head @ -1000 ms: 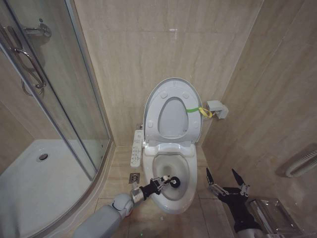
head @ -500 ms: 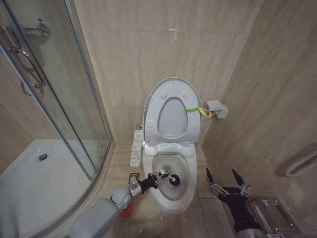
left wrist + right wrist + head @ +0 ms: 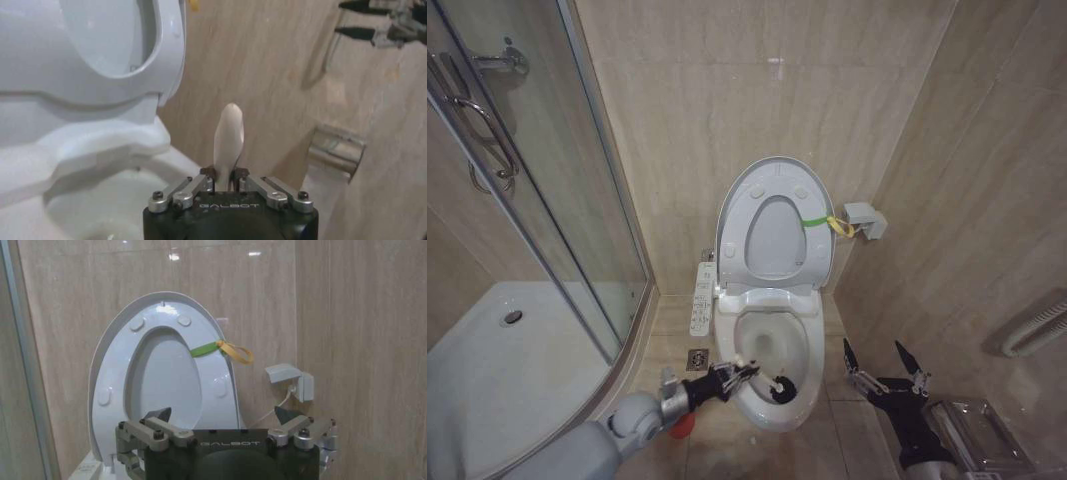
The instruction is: Open the toilet lid, clean the toilet bowl with a toilet brush, close the toilet lid, and flush.
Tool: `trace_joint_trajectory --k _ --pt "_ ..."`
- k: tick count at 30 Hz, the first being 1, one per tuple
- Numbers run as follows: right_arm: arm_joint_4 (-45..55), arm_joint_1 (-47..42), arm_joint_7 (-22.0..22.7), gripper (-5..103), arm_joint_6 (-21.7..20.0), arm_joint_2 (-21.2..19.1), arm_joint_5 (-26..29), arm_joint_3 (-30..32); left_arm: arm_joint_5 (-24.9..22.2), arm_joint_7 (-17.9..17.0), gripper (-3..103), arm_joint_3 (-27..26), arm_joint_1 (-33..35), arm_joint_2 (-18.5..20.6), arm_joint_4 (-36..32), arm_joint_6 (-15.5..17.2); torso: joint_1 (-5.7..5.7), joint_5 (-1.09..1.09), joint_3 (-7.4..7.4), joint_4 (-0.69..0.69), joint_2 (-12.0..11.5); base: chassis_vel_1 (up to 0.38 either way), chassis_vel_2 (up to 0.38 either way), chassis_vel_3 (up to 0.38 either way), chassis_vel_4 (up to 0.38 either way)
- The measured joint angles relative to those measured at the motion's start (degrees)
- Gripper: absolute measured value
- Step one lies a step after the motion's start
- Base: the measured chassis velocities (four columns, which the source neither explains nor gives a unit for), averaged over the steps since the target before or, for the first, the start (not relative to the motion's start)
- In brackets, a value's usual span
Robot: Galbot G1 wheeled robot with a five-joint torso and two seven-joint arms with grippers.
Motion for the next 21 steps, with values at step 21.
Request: trace_joint_trajectory --k 21 --pt "0.0 0.0 0.01 100 0.0 0.0 -0.01 0.0 6.1 0.45 17 3.67 -6.02 -9.85 18.37 -3.16 0.0 0.0 0.01 -0.01 0.0 0.0 0.0 0.0 0.0"
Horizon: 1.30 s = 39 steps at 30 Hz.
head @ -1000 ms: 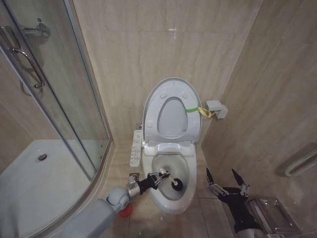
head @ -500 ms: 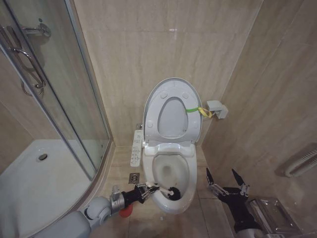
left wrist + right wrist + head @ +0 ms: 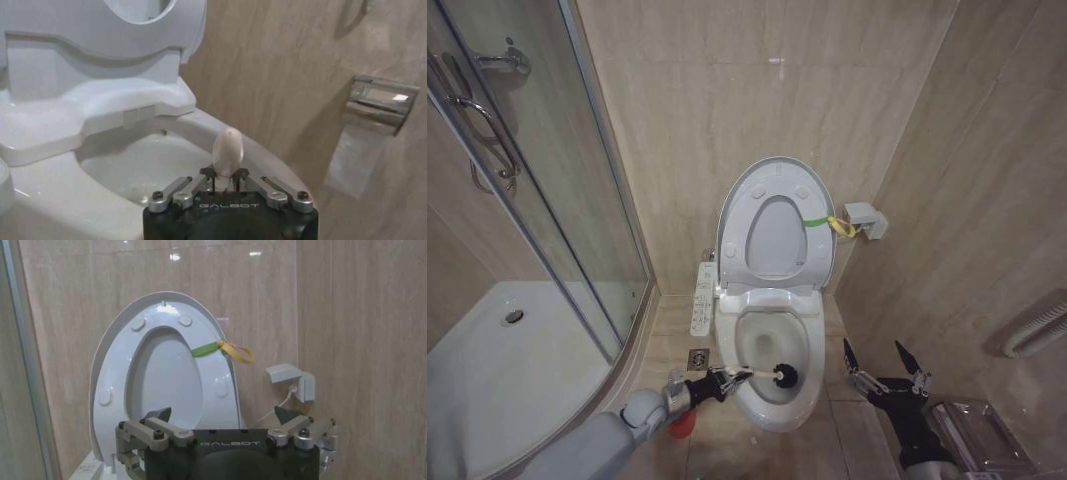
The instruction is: Open the toilet lid, clean the toilet bowl with a toilet brush, close the toilet lid, and flush.
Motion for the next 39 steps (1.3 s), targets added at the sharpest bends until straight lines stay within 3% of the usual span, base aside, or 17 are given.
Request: trace_joint_trajectory --k 4,16,27,34,39 --pt "0.0 0.0 0.0 100 0.0 0.0 0.0 0.0 2.76 -0.04 17 -1.31 -1.1 -1.66 1.24 -1.45 0.0 -0.02 0.01 -0.03 0.0 0.0 0.0 0.0 0.0" --pt "0.0 0.0 0.0 100 0.0 0.0 0.0 0.0 3.26 4.16 17 -3.54 -2.91 -8.72 6.57 -6.59 0.01 0.0 0.0 -0.01 0.0 0.0 0.0 0.0 0.0" --pt "0.0 0.0 0.0 100 0.0 0.0 0.0 0.0 3.57 5.53 17 -3.93 -4.35 -14.82 14.41 -10.36 0.0 0.01 0.0 0.0 0.0 0.0 0.0 0.0 0.0" --pt "0.0 0.0 0.0 100 0.0 0.0 0.01 -0.01 3.45 6.27 17 -4.42 -4.33 -16.12 16.15 -11.27 0.0 0.0 0.0 -0.01 0.0 0.0 0.0 0.0 0.0" --pt "0.0 0.0 -0.01 100 0.0 0.0 0.0 0.0 2.75 6.24 17 -4.12 -3.64 -14.12 12.79 -10.29 0.01 0.0 0.0 -0.01 0.0 0.0 0.0 0.0 0.0"
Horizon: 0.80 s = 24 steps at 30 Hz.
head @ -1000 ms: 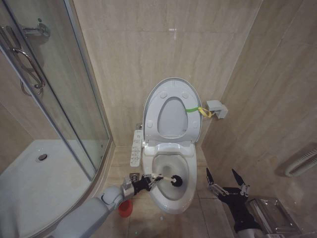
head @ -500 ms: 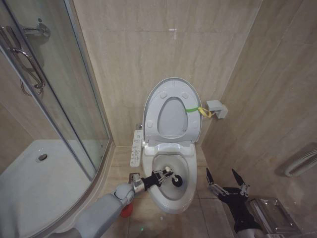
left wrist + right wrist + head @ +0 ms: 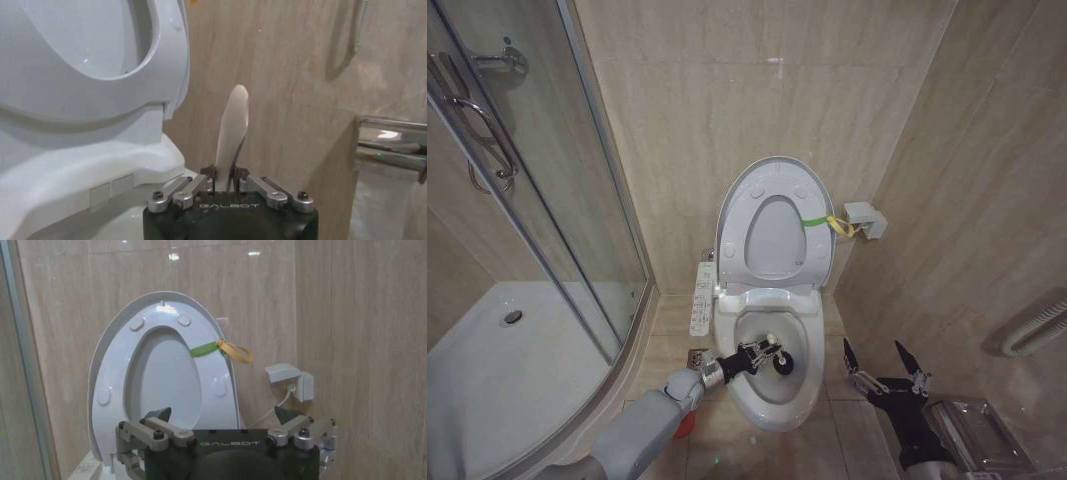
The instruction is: Open the toilet lid, clean the toilet bowl with a toilet brush, close the toilet lid, and flush.
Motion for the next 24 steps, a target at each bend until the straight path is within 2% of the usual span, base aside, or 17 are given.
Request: trace_joint_trajectory --k 4,6,7,9,12,13,17,21,24 --pt "0.0 0.0 0.0 100 0.0 0.01 0.0 0.0 -1.45 -0.56 17 0.69 0.8 2.9 -4.85 1.64 0.0 -0.01 0.0 -0.01 0.0 0.0 0.0 0.0 0.0" --pt "0.0 0.0 0.01 100 0.0 0.0 0.0 0.01 -2.14 -0.93 17 1.18 1.46 5.69 -8.4 3.05 0.0 -0.01 0.0 -0.01 0.0 0.0 0.0 0.0 0.0" --pt "0.0 0.0 0.01 100 0.0 0.0 0.0 0.0 -2.52 -1.06 17 1.51 2.03 8.3 -11.56 4.12 0.0 -0.02 0.0 0.0 0.0 0.0 0.0 0.0 0.0" --pt "0.0 0.0 0.0 100 0.0 0.0 0.0 0.0 -2.73 -1.07 17 1.66 2.23 9.57 -12.75 4.57 0.0 -0.02 0.0 0.0 0.0 0.0 0.0 0.0 0.0" --pt "0.0 0.0 0.0 100 0.0 0.0 0.0 0.0 -3.73 -0.94 17 2.11 3.14 14.99 -16.91 6.04 0.0 0.0 0.0 0.01 0.0 0.0 0.0 0.0 0.0" --pt "0.0 0.0 0.0 100 0.0 0.0 0.0 0.0 -3.73 -0.94 17 2.11 3.14 14.99 -16.91 6.04 0.0 0.0 0.0 0.01 0.0 0.0 0.0 0.0 0.0" --pt "0.0 0.0 0.0 100 0.0 0.0 0.0 0.0 -4.91 0.0 17 2.36 3.52 21.32 -20.68 7.16 0.0 -0.01 0.0 0.01 0.0 0.0 0.0 0.0 0.0" --pt "0.0 0.0 0.0 100 0.0 0.0 0.0 0.0 -5.84 0.14 16 2.32 3.25 23.46 -21.96 7.48 0.0 0.01 0.0 0.01 0.0 0.0 0.0 0.0 0.0" --pt "0.0 0.0 0.0 100 0.0 0.0 0.0 0.0 -6.07 0.18 16 2.04 3.19 23.43 -21.79 7.49 0.0 0.0 0.0 0.0 0.0 0.0 0.0 0.0 0.0"
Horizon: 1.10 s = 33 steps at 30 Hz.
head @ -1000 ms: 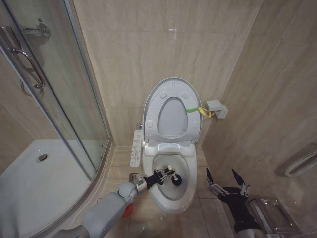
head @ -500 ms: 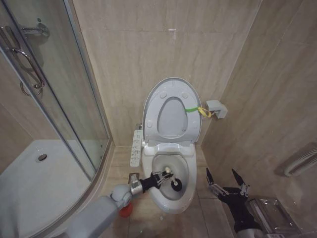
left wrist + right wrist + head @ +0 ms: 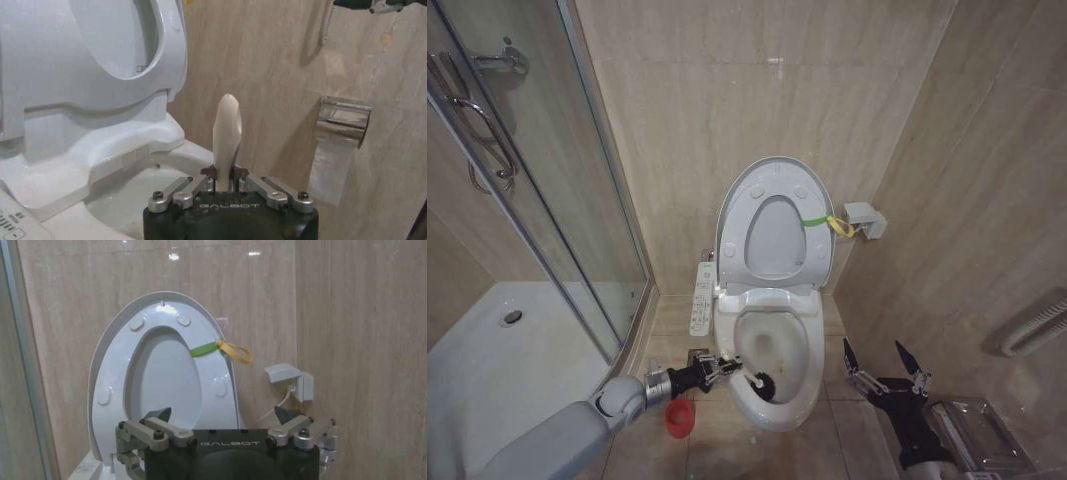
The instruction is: Open the toilet lid, clean the toilet bowl with a toilet brush, close the toilet lid, and flush.
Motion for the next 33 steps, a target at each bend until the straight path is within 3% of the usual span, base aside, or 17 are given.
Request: trace_joint_trajectory --k 7,10,20,24,33 --pt "0.0 0.0 0.0 100 0.0 0.0 0.0 0.0 1.05 0.02 16 0.52 -0.28 -4.37 4.27 -0.94 0.0 0.0 0.0 0.0 0.0 0.0 0.0 0.0 0.0" --pt "0.0 0.0 0.0 100 0.0 0.0 0.0 0.0 2.9 0.08 16 1.44 -1.16 -8.73 9.51 -2.65 0.0 0.0 0.0 0.0 0.0 0.0 0.0 0.0 0.0" --pt "0.0 0.0 0.0 100 0.0 0.0 0.0 0.0 4.85 0.91 16 1.4 -1.95 -13.34 16.48 -5.38 0.0 0.01 0.0 0.01 0.0 0.0 0.0 0.0 0.0" --pt "0.0 0.0 0.0 100 0.0 0.0 0.0 0.0 5.11 1.21 16 1.07 -1.92 -12.71 16.16 -5.45 0.0 -0.01 0.0 0.0 0.0 0.0 0.0 0.0 0.0" --pt "0.0 0.0 0.0 100 0.0 0.0 0.0 0.0 5.52 1.53 16 -2.03 -3.05 -6.37 10.71 -5.64 0.0 0.01 0.0 0.0 0.0 0.0 0.0 0.0 0.0"
